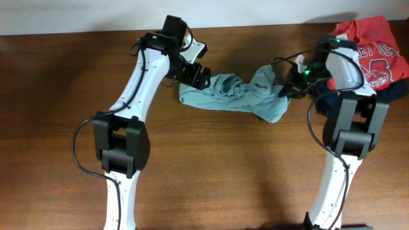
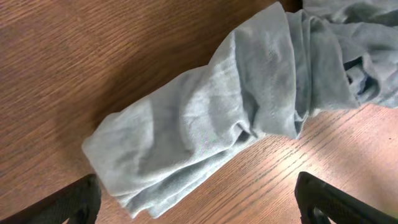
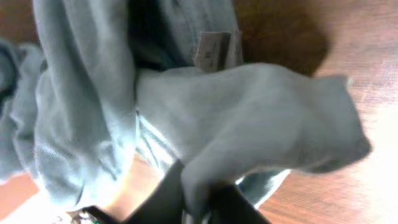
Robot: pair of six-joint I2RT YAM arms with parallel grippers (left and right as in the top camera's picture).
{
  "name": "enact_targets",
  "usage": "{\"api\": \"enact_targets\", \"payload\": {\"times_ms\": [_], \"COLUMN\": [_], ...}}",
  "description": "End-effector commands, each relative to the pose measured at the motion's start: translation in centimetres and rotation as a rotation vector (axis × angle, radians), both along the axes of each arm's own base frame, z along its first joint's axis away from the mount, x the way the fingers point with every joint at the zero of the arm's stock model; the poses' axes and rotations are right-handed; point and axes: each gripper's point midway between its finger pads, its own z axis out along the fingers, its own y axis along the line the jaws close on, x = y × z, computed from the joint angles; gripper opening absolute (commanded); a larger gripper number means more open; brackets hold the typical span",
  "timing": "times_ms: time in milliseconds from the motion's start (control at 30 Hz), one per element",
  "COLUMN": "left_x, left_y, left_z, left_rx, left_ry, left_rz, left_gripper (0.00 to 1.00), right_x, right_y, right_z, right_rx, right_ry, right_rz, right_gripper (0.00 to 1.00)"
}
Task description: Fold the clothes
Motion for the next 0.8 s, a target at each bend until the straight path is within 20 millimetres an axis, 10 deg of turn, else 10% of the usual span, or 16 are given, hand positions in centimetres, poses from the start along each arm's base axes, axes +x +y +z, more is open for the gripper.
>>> {"api": "enact_targets", "payload": {"times_ms": [0, 200, 767], "left_x": [0.2, 0.1, 0.1], "left_y": [-0.2, -0.3, -0.3], "left_z": [-0.2, -0.3, -0.3], "left_rx": [0.005, 0.005, 0.005], "left_ry": [-0.008, -0.006, -0.006], "left_rz": [-0.017, -0.021, -0.021], "left_gripper": [0.99, 0.99, 0.99], "right_x": [0.4, 0.1, 0.8], "right_y": [0.4, -0.9, -1.4], "right_z": [2.3, 1.9, 0.6], "right_rx": [-0.017, -0.059, -0.171], "right_ry": [-0.072, -0.043, -0.050], "right_rz": [0.059, 0.020, 0.024], "right_gripper": [0.41, 0.84, 0.81]}}
